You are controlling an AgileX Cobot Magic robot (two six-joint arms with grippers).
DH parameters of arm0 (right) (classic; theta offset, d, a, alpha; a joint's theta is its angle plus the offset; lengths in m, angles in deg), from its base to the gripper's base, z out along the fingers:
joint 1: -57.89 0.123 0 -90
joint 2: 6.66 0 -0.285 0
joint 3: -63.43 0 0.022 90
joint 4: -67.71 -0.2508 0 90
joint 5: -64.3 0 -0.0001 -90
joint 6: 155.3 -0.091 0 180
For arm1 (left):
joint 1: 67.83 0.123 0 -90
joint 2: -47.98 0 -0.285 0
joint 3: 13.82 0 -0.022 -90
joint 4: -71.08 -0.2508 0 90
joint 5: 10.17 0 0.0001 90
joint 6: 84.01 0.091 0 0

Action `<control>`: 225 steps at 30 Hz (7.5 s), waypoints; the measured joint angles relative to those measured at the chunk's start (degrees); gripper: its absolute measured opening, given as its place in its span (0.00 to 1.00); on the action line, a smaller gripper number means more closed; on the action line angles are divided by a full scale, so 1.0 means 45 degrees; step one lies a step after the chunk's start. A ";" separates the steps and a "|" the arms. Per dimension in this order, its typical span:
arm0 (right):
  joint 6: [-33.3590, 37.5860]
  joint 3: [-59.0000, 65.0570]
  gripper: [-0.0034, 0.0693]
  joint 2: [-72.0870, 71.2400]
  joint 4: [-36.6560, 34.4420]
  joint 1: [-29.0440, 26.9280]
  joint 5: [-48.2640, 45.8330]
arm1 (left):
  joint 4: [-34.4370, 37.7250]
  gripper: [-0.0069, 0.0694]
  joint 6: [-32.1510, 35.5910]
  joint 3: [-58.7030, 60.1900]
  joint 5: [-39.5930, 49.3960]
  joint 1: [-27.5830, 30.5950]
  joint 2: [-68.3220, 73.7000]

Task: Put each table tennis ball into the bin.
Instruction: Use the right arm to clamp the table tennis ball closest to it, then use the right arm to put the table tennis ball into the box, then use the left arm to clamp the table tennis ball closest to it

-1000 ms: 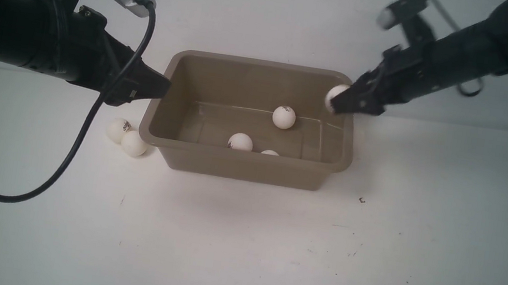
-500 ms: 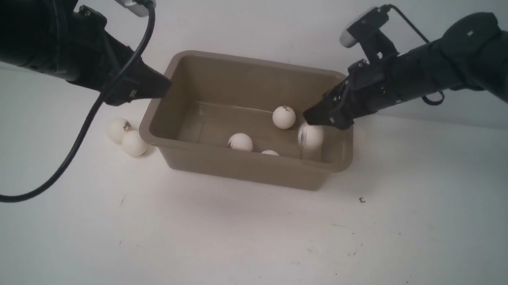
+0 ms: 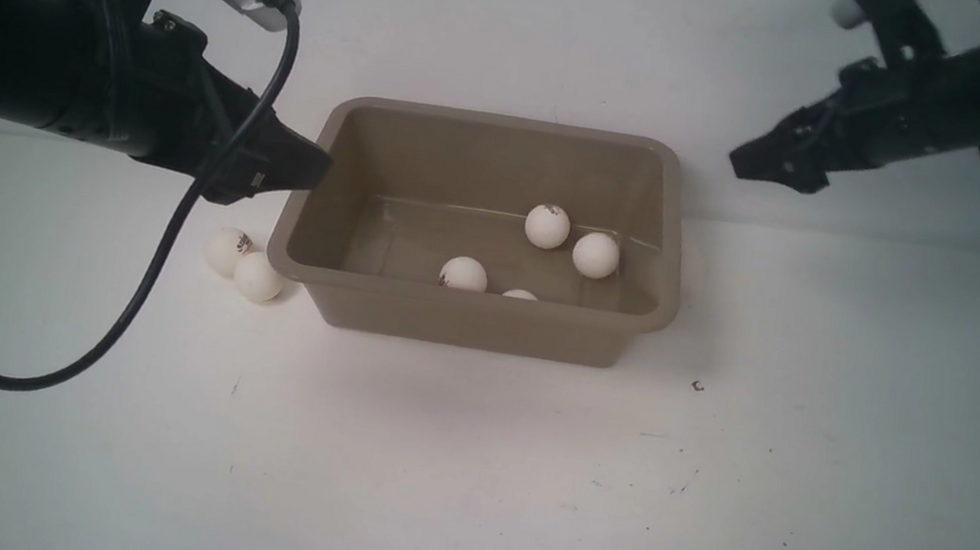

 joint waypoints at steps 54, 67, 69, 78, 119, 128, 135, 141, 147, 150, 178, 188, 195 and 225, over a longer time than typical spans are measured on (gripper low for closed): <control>0.1964 0.0029 0.66 0.3374 -0.1074 0.1194 0.2554 | 0.0067 0.70 0.0000 0.0000 0.0355 0.0000 0.0000; 0.0932 0.0029 0.54 0.1451 0.0506 0.0346 0.1886 | 0.0067 0.70 0.0000 0.0000 0.0464 0.0000 0.0000; 0.0913 0.0029 0.54 0.0850 0.0484 0.0158 0.0990 | 0.0067 0.70 0.0000 0.0000 0.0464 0.0000 0.0000; 0.2462 0.0007 0.54 0.0275 -0.2361 0.1439 -0.1897 | 0.0075 0.70 0.0000 0.0000 0.0464 0.0000 0.0000; 0.2472 0.0005 0.79 -0.1722 -0.3000 -0.1144 -0.1132 | -0.7500 0.70 -0.0262 0.0000 -0.3417 0.0010 0.2442; 0.2472 0.0005 0.79 -0.1722 -0.3000 -0.1144 -0.1867 | -0.5284 0.70 -0.3484 -0.0011 -0.5374 0.0390 0.3778; 0.2458 0.0005 0.79 -0.1722 -0.3000 -0.1144 -0.2118 | -0.5180 0.70 -0.3088 -0.0024 -0.6290 0.0388 0.4955; 0.2316 0.0005 0.79 -0.1722 -0.3000 -0.1144 -0.2318 | -0.5127 0.70 -0.3010 -0.0024 -0.7335 0.0388 0.5471; 0.2275 0.0005 0.79 -0.1722 -0.3000 -0.1144 -0.2364 | -0.5082 0.70 -0.2966 -0.0034 -0.7970 0.0388 0.5811; 0.2275 0.0005 0.79 -0.1722 -0.3000 -0.1144 -0.2374 | -0.5068 0.70 -0.2961 -0.0034 -0.7976 0.0388 0.5848; 0.2275 0.0005 0.78 -0.1722 -0.3000 -0.1144 -0.2458 | -0.5004 0.70 -0.2877 -0.0048 -0.9485 -0.0137 0.6487; 0.2275 0.0005 0.78 -0.1722 -0.3000 -0.1144 -0.2458 | -0.5021 0.70 -0.2877 -0.0048 -1.0321 -0.0137 0.6737; 0.2275 0.0005 0.78 -0.1722 -0.3000 -0.1144 -0.2508 | -0.5158 0.70 -0.2877 -0.0184 -1.1007 -0.0213 0.7575; 0.2415 0.0005 0.70 -0.1722 -0.2988 -0.1144 -0.2586 | -0.3618 0.53 0.0041 -0.0795 -1.1015 -0.0686 0.4693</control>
